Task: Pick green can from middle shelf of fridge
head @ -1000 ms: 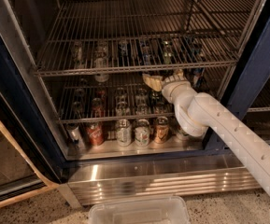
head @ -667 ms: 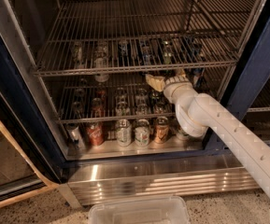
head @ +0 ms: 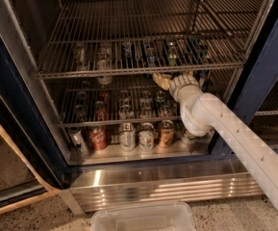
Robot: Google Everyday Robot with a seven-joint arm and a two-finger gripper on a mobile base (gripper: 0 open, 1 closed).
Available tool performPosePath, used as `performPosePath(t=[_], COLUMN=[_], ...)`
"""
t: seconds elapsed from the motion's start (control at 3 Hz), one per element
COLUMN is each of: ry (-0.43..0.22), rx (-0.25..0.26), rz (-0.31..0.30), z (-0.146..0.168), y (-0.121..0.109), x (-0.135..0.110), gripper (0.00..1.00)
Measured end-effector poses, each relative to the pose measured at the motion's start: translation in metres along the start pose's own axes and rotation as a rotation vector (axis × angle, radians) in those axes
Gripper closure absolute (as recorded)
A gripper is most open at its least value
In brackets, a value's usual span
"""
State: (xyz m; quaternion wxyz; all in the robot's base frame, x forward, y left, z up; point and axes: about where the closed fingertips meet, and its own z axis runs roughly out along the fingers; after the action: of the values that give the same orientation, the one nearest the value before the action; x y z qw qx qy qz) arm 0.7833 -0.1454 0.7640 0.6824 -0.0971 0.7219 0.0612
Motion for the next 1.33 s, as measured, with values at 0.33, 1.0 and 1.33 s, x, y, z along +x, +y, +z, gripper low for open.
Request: performPosePath(t=[0.33,1.0,1.33], ry=[-0.013,-0.018,-0.011], rx=[0.005,0.010,0.019], rz=[-0.014,-0.032,-0.035], z=[0.013,0.030,0.032], y=[-0.003,-0.005,-0.008], x=[-0.004,-0.007,-0.004], gripper=[0.26,0.33,0.36])
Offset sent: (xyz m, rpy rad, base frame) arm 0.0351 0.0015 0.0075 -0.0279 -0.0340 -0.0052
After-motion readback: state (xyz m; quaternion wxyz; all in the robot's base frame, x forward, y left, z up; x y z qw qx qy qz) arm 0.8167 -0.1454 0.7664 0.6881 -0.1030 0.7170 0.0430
